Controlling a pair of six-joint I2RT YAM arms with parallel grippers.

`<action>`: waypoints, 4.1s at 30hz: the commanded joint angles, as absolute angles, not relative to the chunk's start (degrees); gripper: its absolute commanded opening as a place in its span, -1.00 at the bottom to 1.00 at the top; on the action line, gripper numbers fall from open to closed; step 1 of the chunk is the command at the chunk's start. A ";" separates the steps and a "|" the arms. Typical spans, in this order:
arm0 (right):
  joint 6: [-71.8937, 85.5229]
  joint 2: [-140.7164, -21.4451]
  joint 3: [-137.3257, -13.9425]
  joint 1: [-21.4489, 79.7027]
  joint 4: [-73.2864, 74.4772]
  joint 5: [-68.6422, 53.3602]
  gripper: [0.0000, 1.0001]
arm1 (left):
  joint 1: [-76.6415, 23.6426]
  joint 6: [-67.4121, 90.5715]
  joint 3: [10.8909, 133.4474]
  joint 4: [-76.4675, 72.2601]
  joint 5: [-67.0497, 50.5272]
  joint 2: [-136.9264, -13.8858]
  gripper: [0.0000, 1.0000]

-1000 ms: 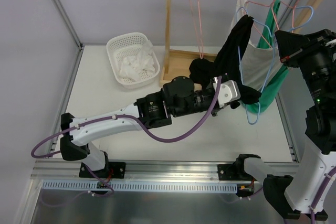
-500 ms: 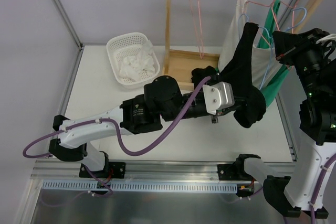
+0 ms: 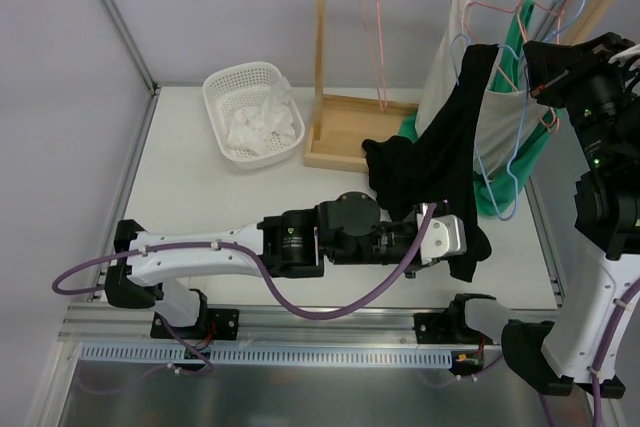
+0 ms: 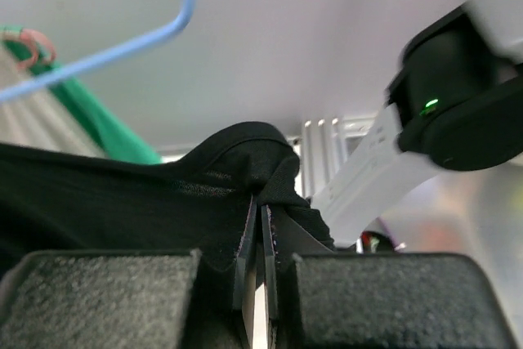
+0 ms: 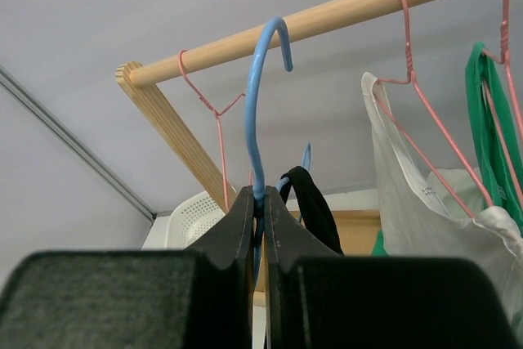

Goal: Remove the tank top from the hanger

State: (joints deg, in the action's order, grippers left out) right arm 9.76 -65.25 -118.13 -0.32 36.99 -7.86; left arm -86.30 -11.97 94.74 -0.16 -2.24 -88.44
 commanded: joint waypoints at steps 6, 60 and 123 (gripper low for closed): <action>11.86 -59.60 -120.68 -0.09 36.56 -10.63 -0.99 | -81.58 -10.02 86.59 -9.56 6.68 -81.30 -1.00; 32.69 -42.98 -120.23 -0.09 41.12 -20.20 -1.00 | -62.14 -1.05 91.14 -21.28 5.89 -84.64 -1.00; 8.53 -72.50 -111.17 1.84 21.62 -13.18 -1.00 | -11.00 12.37 142.75 -26.62 3.34 -103.80 -1.00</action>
State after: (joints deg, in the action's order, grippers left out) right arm 9.82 -70.39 -108.66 0.51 27.99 -14.11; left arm -13.23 6.72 141.71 -15.94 3.49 -102.89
